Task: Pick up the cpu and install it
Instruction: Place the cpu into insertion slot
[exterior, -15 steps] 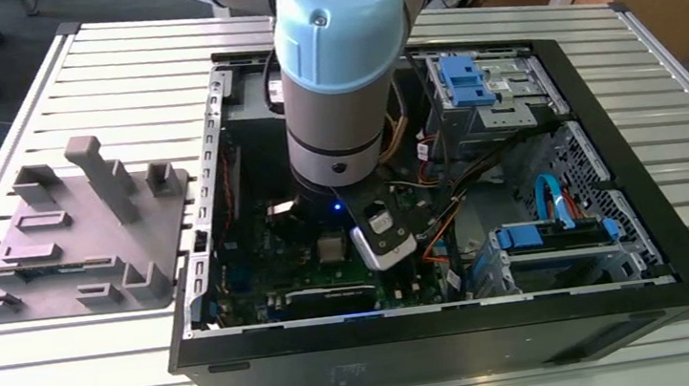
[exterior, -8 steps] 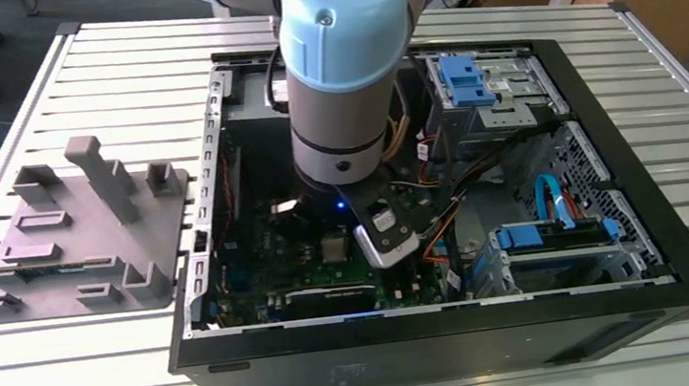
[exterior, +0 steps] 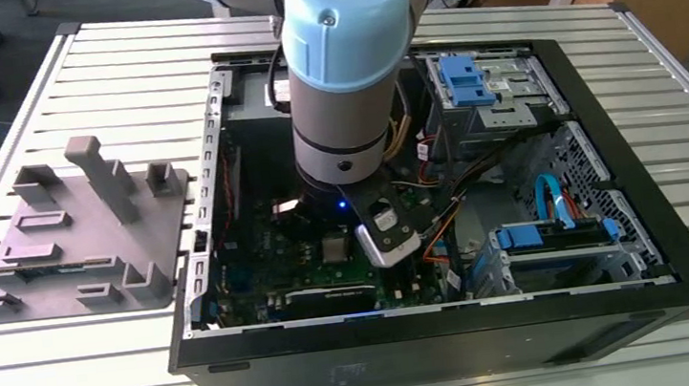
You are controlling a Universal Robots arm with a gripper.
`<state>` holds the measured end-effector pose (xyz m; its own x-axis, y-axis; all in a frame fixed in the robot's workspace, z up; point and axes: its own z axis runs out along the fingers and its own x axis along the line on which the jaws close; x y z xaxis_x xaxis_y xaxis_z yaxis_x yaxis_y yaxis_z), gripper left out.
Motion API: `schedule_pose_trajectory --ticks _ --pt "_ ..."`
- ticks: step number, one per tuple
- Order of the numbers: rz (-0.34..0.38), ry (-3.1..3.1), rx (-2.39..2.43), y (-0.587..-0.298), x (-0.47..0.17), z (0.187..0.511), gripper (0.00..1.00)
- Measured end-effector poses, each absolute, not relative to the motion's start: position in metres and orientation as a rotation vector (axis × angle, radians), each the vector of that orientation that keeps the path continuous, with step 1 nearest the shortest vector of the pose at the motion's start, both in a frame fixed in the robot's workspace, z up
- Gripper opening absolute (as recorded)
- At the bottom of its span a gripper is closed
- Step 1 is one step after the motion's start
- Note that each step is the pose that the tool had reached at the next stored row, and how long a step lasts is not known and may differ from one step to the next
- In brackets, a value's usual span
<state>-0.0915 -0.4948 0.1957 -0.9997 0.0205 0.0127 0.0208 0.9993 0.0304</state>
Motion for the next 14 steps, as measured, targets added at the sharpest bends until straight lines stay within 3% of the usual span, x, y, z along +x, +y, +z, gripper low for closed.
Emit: schedule_pose_trajectory --ticks 14 --pt "-0.048 -3.129 -0.032 -0.4949 -0.0917 0.1916 0.44"
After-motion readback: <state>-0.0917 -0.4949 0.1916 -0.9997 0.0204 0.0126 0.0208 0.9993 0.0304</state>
